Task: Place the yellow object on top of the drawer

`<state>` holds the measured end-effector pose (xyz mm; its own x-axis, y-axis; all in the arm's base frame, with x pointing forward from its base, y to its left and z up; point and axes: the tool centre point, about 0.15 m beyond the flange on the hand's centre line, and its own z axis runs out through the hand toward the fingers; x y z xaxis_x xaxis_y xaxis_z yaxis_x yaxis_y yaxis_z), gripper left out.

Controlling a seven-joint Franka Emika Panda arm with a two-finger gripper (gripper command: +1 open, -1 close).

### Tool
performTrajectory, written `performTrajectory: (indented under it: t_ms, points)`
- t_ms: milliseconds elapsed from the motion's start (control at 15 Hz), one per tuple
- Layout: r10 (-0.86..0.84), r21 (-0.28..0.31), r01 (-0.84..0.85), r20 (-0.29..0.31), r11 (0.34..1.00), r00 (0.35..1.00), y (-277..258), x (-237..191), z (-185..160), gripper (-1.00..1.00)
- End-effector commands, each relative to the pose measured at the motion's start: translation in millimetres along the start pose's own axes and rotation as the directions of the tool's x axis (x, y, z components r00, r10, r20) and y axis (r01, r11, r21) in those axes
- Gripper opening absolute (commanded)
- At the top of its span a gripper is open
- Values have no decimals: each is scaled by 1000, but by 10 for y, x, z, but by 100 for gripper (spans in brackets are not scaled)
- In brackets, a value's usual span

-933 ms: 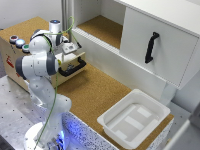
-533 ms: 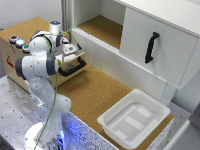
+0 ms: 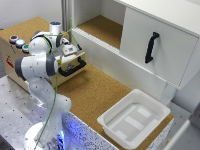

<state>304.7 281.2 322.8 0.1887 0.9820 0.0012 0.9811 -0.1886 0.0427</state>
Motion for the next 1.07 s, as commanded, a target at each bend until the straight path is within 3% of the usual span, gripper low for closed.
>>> performTrajectory:
  t_ms: [0,333,467,667,1000]
  points:
    - [-104,-165,119,96,979,990,137,329,-958,-100]
    - [-215,-202,225,70,953,974,409,845,-1495,-100]
    - [-287,-214,300,91,930,954,547,1142,-1614,-100]
    - [-342,-183,351,78,918,936,740,1476,-1633,-100]
    - [-354,-120,351,-7,929,935,932,1793,-1439,-100]
